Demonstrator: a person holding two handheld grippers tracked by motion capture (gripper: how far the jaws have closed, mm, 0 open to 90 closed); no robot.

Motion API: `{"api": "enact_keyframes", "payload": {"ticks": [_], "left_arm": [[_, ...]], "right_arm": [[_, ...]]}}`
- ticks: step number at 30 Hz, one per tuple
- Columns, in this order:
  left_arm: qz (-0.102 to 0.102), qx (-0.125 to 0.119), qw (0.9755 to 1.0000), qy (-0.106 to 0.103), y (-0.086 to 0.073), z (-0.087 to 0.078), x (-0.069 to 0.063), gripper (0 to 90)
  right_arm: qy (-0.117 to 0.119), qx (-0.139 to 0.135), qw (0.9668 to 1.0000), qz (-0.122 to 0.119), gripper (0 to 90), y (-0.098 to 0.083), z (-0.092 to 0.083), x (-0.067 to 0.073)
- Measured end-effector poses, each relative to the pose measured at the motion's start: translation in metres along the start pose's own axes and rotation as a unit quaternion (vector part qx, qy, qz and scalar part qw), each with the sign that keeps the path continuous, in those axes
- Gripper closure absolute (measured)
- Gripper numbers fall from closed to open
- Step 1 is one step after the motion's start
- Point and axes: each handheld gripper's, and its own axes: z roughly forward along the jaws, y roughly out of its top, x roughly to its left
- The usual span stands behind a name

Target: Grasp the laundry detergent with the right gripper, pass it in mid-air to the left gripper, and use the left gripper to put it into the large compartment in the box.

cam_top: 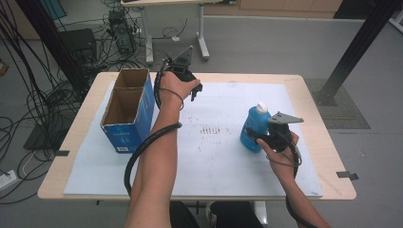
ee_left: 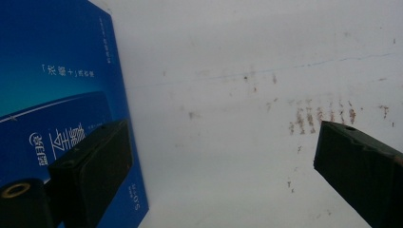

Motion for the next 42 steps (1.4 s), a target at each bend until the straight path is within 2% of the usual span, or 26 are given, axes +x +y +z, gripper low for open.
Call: {"api": "enact_keyframes", "payload": {"ticks": [42], "left_arm": [[0.0, -0.005, 1.0, -0.002, 0.0006, -0.0028, 0.0009, 6.0]], "right_arm": [[-0.002, -0.002, 1.0, 0.0, 44.3, -0.0005, -0.0001, 0.0006]]}}
